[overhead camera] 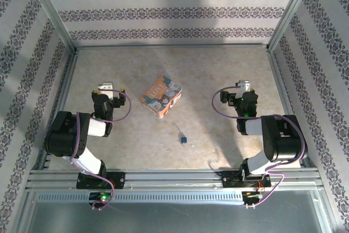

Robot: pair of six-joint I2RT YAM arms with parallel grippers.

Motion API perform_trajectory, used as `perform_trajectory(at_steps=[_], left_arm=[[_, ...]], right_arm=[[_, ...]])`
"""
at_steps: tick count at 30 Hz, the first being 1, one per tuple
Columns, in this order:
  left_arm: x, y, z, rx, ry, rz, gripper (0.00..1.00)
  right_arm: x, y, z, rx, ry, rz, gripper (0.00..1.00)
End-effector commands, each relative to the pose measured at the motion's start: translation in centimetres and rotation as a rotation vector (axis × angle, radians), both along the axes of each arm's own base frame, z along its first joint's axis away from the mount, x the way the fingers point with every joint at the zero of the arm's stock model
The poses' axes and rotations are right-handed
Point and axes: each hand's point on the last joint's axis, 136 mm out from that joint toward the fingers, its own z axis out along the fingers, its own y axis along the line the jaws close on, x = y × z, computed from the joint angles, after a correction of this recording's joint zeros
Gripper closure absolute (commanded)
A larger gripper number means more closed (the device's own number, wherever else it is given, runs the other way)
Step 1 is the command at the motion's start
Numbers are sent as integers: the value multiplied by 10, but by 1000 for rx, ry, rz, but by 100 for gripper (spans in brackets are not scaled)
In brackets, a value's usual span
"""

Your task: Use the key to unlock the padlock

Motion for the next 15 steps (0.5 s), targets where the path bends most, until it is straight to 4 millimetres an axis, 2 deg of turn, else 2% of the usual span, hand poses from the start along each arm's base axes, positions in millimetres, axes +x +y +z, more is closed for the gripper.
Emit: perform_trajectory(at_steps=[1,15], left_arm=[[-2,-3,-8,-35,40,-23,1],[-2,-4,-9,-32,44,-31,1]], right_arm=[[3,-3,9,7,-27,-19,1],[3,-4,9,-2,-26,-27,1]])
